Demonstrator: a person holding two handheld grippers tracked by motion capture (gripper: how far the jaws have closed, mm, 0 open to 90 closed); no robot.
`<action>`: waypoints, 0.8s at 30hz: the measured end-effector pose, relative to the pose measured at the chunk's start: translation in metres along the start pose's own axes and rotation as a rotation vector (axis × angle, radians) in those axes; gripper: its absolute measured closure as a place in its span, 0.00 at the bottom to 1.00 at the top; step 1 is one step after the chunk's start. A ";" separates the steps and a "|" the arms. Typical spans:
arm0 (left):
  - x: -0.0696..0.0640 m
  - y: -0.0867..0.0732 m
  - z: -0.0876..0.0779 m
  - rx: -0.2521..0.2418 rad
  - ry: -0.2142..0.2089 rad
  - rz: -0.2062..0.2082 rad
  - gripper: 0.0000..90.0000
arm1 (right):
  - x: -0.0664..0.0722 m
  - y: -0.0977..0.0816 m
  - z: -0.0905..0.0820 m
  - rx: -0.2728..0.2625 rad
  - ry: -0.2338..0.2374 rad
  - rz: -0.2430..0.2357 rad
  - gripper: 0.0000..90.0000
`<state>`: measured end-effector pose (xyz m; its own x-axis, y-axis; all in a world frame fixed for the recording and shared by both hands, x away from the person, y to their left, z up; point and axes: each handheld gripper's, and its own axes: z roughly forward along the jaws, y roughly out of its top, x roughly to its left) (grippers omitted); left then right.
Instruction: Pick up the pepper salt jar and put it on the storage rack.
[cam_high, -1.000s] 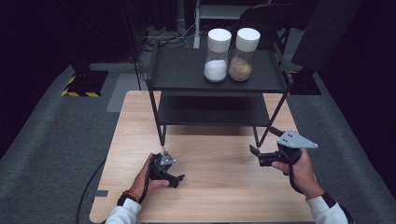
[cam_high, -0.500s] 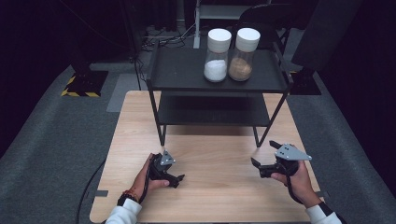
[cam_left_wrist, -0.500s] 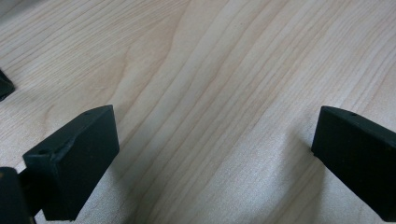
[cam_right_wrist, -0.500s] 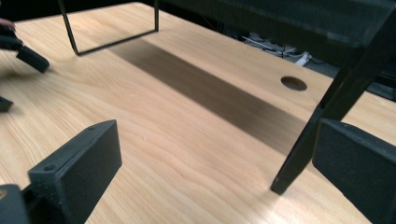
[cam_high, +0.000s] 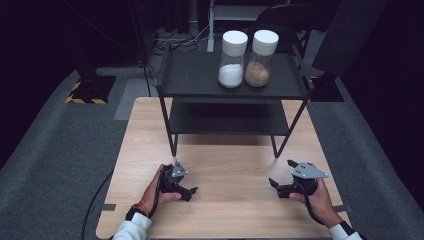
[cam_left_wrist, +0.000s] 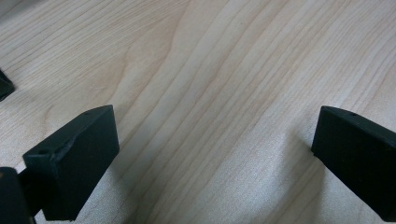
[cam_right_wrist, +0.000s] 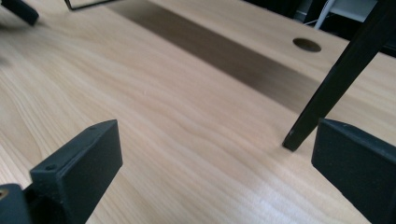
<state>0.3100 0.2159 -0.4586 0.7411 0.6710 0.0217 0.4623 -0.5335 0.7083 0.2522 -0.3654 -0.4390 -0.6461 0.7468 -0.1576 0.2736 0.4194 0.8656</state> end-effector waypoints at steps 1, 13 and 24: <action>0.000 0.000 0.000 0.000 -0.001 0.000 0.01 | 0.000 -0.001 0.001 0.008 0.000 0.001 0.02; 0.000 0.000 0.000 0.000 0.000 0.000 0.01 | -0.001 -0.009 0.017 0.106 0.003 0.004 0.02; 0.000 0.000 0.000 0.000 -0.001 0.000 0.01 | -0.004 -0.009 0.023 0.162 0.012 0.004 0.02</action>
<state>0.3101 0.2159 -0.4586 0.7413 0.6708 0.0212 0.4625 -0.5335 0.7082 0.2681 -0.3606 -0.4573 -0.6527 0.7430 -0.1479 0.3868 0.4948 0.7782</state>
